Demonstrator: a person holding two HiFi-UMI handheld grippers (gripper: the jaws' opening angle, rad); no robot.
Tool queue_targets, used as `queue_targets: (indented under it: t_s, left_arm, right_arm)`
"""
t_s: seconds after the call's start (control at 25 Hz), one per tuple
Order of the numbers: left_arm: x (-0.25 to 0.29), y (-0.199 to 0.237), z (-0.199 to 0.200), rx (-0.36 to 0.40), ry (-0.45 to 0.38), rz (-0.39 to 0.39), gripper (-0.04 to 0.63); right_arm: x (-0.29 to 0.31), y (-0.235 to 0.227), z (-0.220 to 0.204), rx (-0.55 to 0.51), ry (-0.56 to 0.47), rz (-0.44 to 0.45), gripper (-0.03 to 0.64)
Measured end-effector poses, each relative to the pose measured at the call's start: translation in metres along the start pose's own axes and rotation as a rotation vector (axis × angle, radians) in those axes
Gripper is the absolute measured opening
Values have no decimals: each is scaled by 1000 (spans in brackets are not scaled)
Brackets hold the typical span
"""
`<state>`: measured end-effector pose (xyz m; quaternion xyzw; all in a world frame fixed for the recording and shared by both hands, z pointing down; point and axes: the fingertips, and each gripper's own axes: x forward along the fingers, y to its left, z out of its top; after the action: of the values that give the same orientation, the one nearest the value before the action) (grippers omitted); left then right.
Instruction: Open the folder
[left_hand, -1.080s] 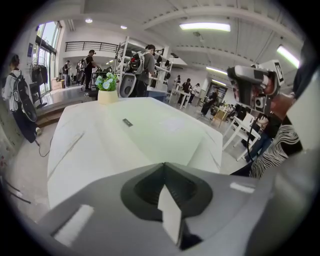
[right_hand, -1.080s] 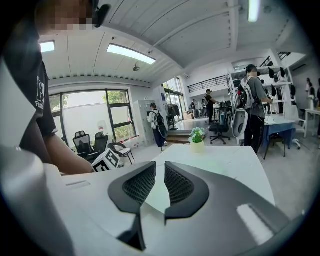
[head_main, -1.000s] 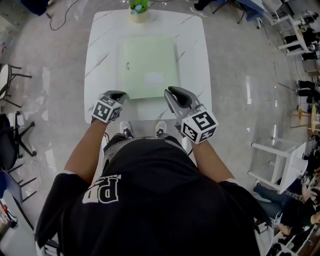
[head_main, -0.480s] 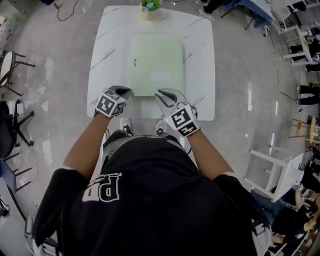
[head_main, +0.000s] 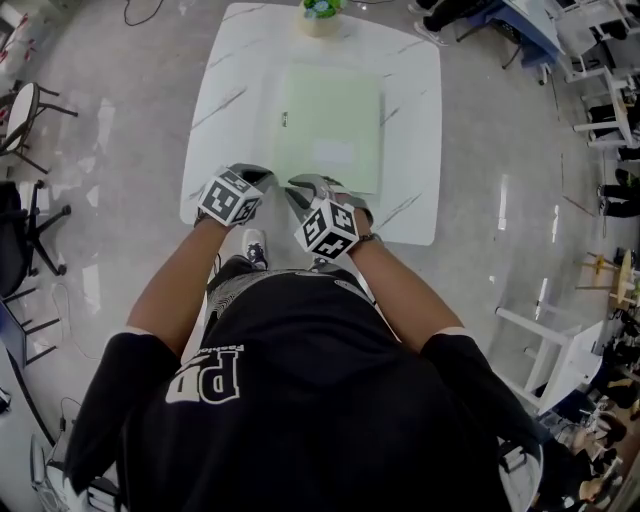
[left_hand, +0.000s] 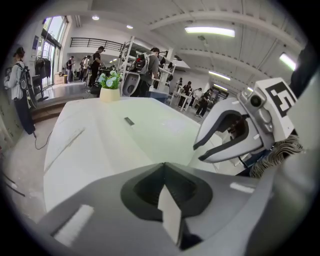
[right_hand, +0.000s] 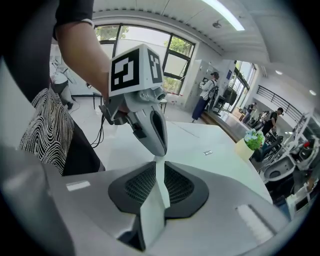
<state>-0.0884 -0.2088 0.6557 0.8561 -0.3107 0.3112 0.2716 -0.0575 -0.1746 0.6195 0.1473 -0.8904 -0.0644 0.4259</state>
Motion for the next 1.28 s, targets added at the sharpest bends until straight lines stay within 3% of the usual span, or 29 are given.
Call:
queue_targets:
  t_s: [0.24,0.64,0.88,1.28]
  left_arm:
    - [0,1,1,-15,-18,-6,54]
    - [1,1,-1,4,-6,-13,54]
    - [0,1,-1,2,-6,-22,54]
    - [0,0,-2,-3,-3,-26,54]
  right_arm:
    - [23,9,-2,-177,86,-26,37]
    - [41,9,-9,-334,153,-91,83]
    - [42,5,-6,-329,147,-90,87]
    - [31,3,0,-193,94,-35,48]
